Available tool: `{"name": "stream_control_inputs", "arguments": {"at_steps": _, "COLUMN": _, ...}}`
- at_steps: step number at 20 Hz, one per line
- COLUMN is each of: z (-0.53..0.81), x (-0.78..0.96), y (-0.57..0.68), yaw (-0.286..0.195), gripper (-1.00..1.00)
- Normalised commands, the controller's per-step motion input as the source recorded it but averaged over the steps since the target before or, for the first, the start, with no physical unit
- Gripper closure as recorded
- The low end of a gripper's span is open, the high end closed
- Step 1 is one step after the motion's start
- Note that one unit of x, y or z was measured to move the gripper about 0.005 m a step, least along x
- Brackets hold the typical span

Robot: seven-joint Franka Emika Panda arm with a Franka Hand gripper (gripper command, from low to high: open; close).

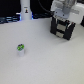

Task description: Open the kcup holder, insert the kcup into the holder, and close the kcup holder

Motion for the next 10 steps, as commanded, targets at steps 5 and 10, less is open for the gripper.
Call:
{"name": "stream_control_inputs", "arguments": {"at_steps": 5, "z": 0.10, "x": 0.95, "y": -0.27, "yaw": -0.078, "gripper": 1.00}}
{"name": "stream_control_inputs", "arguments": {"at_steps": 10, "z": 0.10, "x": 0.94, "y": -0.27, "yaw": -0.084, "gripper": 1.00}}
